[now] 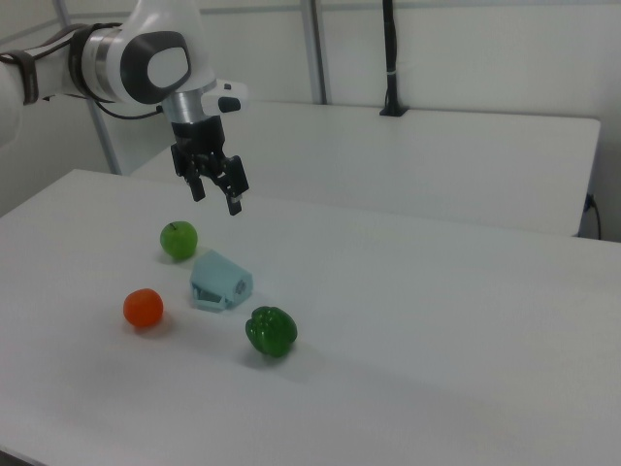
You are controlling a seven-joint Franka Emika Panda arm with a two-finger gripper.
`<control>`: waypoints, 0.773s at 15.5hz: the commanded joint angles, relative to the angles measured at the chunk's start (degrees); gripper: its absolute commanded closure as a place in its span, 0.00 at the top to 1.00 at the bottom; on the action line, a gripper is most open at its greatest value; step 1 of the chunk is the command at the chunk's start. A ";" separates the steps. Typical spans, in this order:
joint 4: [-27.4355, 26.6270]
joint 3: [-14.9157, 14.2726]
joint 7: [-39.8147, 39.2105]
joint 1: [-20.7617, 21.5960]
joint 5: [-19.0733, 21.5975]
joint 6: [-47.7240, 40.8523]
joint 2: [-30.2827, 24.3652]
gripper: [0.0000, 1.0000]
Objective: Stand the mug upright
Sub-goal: 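Lower the open gripper down onto the rim of the tipped light-blue mug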
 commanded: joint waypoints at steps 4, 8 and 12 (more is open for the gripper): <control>-1.61 -0.04 -0.45 0.07 0.83 0.39 -0.31 1.00; -1.61 -0.04 -0.63 0.33 0.22 0.47 -0.14 1.00; -1.43 0.31 -1.07 0.77 -0.40 0.74 0.30 1.00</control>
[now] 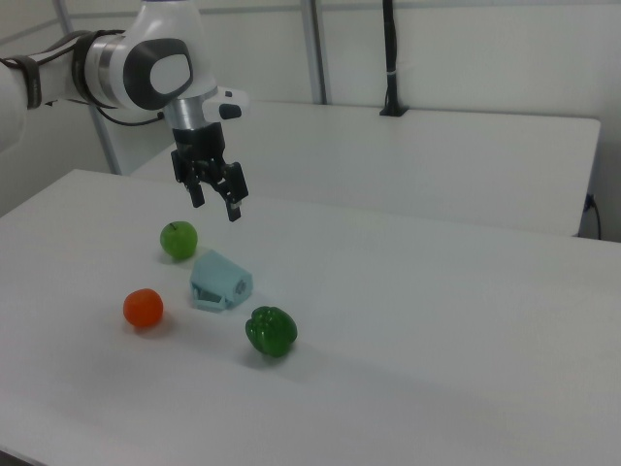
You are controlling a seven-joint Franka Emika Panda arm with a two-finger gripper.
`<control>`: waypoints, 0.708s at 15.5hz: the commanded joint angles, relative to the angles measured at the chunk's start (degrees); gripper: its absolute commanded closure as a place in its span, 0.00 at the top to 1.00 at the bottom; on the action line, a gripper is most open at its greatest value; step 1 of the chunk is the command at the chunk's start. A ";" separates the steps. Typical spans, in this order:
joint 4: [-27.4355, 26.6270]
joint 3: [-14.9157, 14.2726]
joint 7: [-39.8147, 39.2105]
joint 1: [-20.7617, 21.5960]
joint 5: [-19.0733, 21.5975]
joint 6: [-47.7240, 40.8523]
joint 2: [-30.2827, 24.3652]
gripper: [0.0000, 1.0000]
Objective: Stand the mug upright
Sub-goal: 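Lower the open gripper down onto the rim of the tipped light-blue mug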
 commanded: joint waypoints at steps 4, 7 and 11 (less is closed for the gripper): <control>-0.78 0.49 -0.50 8.05 -12.05 0.83 3.14 1.00; -0.78 0.49 0.28 11.92 -18.91 1.00 7.01 1.00; -0.69 0.49 7.74 15.61 -24.63 6.18 10.97 1.00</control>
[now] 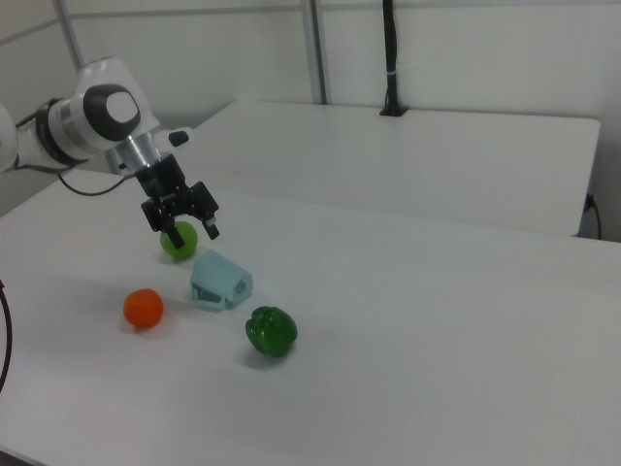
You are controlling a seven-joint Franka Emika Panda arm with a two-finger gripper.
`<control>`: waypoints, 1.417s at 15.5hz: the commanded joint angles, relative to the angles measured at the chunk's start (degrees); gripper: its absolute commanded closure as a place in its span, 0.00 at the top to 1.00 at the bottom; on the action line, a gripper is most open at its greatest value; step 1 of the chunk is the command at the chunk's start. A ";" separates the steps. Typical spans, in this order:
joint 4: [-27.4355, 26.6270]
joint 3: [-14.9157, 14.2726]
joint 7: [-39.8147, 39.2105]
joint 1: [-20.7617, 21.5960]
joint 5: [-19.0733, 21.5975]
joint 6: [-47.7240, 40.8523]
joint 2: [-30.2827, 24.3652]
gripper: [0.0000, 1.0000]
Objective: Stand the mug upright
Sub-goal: 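Lower the open gripper down onto the rim of the tipped light-blue mug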
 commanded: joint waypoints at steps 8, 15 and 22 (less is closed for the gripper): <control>-0.34 -0.69 10.42 5.05 -13.11 7.78 7.19 0.98; -0.69 -0.77 10.25 4.61 -19.62 7.78 8.25 0.50; -0.60 -0.69 10.16 4.79 -18.75 7.69 8.07 0.00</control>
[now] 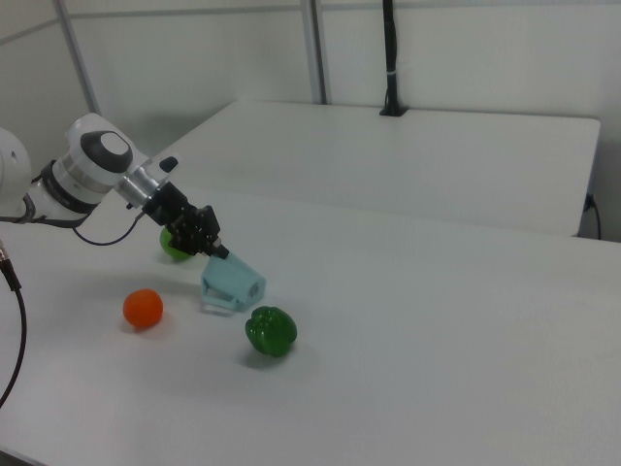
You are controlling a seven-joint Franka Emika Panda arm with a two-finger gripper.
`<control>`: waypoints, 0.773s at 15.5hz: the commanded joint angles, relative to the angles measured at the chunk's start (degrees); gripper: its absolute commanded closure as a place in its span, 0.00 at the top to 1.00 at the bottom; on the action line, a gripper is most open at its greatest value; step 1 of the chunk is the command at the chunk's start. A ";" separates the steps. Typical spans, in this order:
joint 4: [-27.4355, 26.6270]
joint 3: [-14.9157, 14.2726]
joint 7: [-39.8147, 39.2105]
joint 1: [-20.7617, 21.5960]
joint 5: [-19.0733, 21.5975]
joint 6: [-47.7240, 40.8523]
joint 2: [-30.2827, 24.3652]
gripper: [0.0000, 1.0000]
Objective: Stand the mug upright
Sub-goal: 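Grip the mug rim and rotate it upward so it stands on its base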
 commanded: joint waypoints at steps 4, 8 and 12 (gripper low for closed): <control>-0.63 -0.44 1.05 -0.21 2.56 1.24 -2.19 0.00; -0.81 -0.36 -4.19 -6.34 19.74 6.84 -7.29 0.00; -0.81 -0.45 -16.59 -12.59 39.97 7.92 -8.79 0.00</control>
